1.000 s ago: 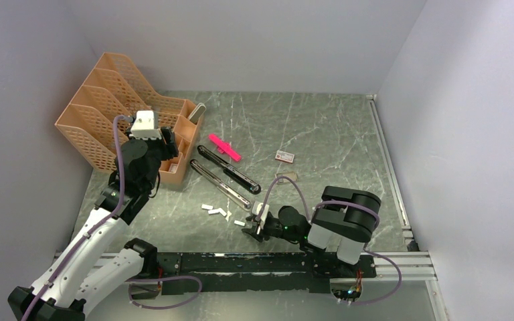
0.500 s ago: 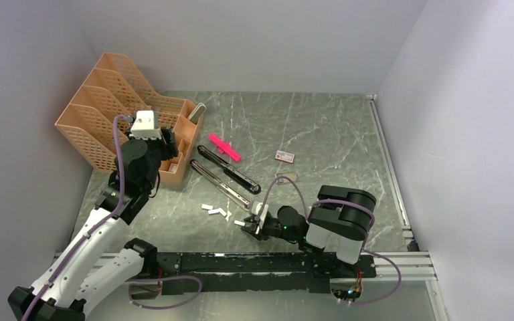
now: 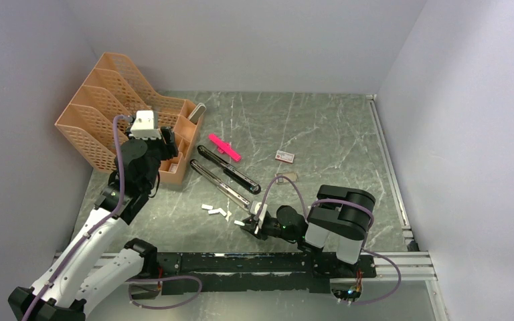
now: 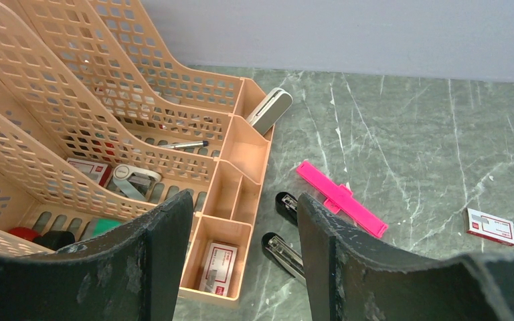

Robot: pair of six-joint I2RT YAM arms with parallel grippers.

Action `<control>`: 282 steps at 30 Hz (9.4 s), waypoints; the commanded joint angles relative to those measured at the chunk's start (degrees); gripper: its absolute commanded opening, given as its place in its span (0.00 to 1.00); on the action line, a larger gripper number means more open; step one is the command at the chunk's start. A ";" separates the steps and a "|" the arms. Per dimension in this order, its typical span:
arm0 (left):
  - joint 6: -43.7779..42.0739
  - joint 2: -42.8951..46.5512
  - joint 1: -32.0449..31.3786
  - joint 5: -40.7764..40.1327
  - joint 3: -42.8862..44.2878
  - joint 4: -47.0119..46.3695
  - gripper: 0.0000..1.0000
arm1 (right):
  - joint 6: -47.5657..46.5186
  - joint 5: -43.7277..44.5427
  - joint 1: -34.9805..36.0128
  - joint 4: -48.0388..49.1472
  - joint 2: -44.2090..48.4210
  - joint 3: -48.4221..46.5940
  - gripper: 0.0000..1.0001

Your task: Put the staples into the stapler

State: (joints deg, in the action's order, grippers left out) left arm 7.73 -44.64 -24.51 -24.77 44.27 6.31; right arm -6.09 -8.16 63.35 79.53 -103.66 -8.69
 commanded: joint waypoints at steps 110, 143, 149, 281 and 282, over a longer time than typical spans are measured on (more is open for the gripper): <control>2.77 -33.84 6.16 39.49 7.96 11.93 0.75 | 12.51 9.07 -7.25 -64.39 20.09 -32.78 0.00; 4.17 -40.03 3.85 34.89 12.17 16.86 0.65 | 12.75 10.92 -7.05 -62.64 17.75 -32.33 0.00; 3.45 -40.51 3.27 34.70 12.57 17.23 0.64 | 12.58 11.02 -7.01 -63.18 18.26 -32.18 0.00; 0.14 -42.81 -1.67 29.70 9.52 15.58 0.69 | 17.16 19.19 -4.48 -66.87 10.18 -35.96 0.00; 0.10 -42.81 -1.68 29.63 9.54 15.58 0.69 | 17.16 19.16 -4.39 -66.94 10.14 -35.96 0.00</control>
State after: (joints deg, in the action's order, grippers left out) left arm 8.67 -87.33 -25.74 6.09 54.30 22.57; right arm 11.35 11.00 58.61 13.34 -92.60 -43.46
